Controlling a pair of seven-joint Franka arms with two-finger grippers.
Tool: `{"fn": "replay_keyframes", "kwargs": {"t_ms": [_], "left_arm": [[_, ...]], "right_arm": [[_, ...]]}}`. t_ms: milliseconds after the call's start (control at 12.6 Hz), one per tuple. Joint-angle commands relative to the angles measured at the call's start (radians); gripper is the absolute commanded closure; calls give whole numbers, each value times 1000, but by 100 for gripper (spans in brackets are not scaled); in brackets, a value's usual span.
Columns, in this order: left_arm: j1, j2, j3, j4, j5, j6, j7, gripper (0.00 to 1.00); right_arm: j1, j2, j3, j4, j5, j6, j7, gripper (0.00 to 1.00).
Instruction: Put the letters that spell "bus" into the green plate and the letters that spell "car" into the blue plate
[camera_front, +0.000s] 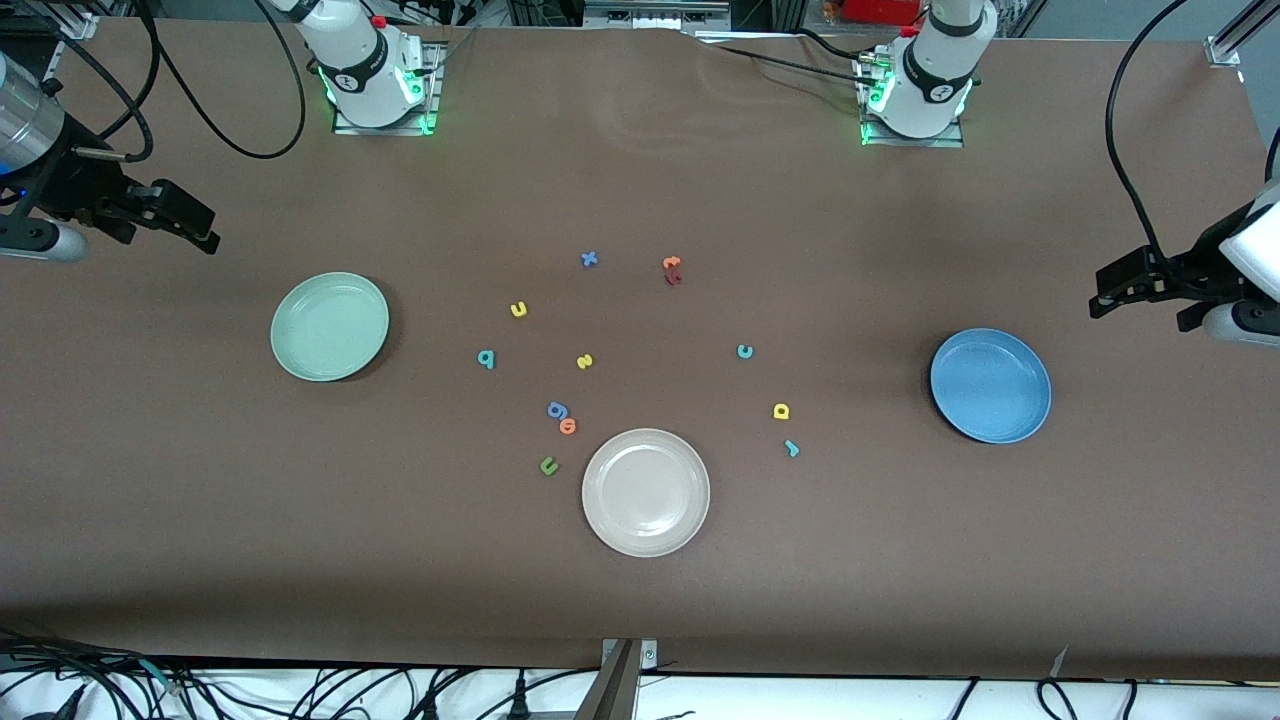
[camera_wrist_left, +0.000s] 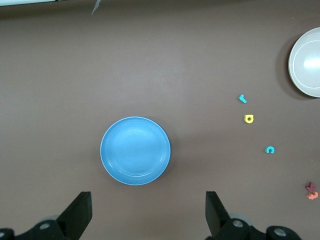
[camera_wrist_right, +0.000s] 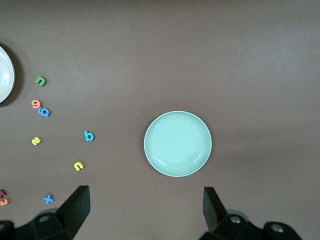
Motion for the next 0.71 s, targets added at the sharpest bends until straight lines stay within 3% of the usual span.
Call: {"fn": "replay_keyframes", "kwargs": {"t_ms": [0, 634], "left_arm": [[-4, 2, -16, 27, 0, -30, -34, 0], [-1, 4, -16, 31, 34, -32, -44, 0]], "right_arm": [[-2, -27, -1, -20, 20, -3, 0, 0], [7, 14, 6, -4, 21, -20, -14, 0]]}}
